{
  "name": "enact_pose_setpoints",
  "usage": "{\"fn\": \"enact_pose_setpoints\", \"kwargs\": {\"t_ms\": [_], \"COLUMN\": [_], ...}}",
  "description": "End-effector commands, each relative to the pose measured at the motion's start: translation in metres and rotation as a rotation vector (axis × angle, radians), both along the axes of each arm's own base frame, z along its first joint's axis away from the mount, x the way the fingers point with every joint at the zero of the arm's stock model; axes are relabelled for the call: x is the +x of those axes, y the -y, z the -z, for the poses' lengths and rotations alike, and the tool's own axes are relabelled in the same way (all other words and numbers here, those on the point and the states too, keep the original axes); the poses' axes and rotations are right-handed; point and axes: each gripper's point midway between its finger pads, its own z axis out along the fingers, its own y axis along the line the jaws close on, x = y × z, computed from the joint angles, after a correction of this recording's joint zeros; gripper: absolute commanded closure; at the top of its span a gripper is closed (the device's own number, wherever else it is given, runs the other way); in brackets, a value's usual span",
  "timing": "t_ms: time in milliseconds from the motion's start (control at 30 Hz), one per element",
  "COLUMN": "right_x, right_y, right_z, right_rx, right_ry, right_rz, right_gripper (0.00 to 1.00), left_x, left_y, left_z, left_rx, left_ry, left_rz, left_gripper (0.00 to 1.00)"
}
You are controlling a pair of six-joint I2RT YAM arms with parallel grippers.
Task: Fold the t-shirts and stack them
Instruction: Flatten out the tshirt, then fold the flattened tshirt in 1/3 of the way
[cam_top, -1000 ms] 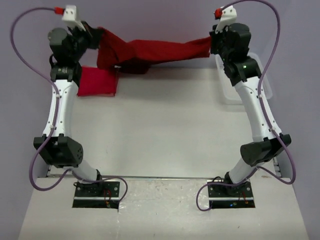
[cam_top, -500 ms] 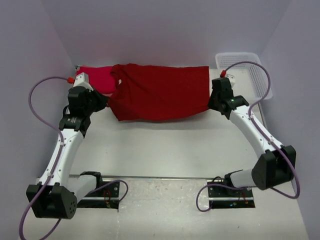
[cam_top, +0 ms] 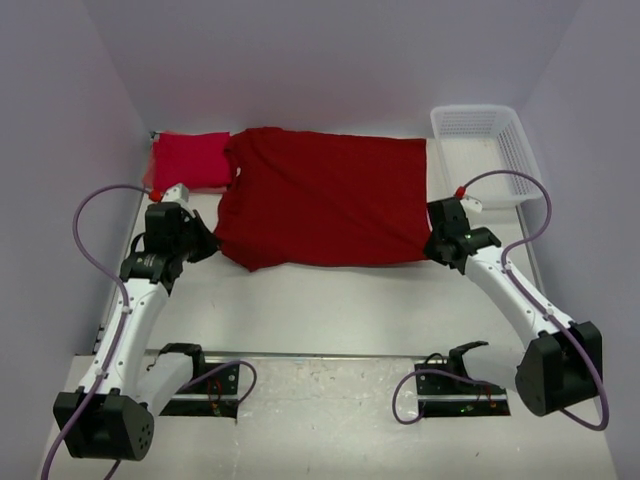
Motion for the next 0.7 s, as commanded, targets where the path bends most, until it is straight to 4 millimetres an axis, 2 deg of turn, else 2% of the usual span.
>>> {"fn": "enact_pose_setpoints", "kwargs": {"t_ms": [0,167,233,367,533,667], "right_x": [-0.019,-0.041,-0.049,-0.066,-0.085,-0.095], "right_y": [-0.002,-0.005,-0.001,0.004,-0.004,-0.005], "right_z": [0.002,0.011,0.016,0.019,0.027,0.025], "right_rx": [0.049,0.091,0.082,0.095,0.138,0.140], "right_ry": [0.003,-0.022,-0.033,-0.058,-0.068,-0.072], "right_rz": [0.047,0.079,0.098,0.147,0.147,0.171], "right_gripper": [1.00,1.00,1.00,1.00,1.00,1.00], "left_x": [-0.023,-0.045,-0.053,-0.063,-0.079,-0.094], "left_y": [0.007,0.016,0.017,0.017,0.012,0.004], "left_z": [0.008,0.018,0.023,0.022,0.019,0.042], "left_rx": [-0.016,-0.040,-0.032,-0.017,0.005,0.052], "left_ry": [-0.046,-0.103,-0.145,-0.181,-0.210,-0.277], "left_rz": [0.035,0.067,0.083,0.095,0.086,0.057], "left_gripper": [1.00,1.00,1.00,1.00,1.00,1.00]}}
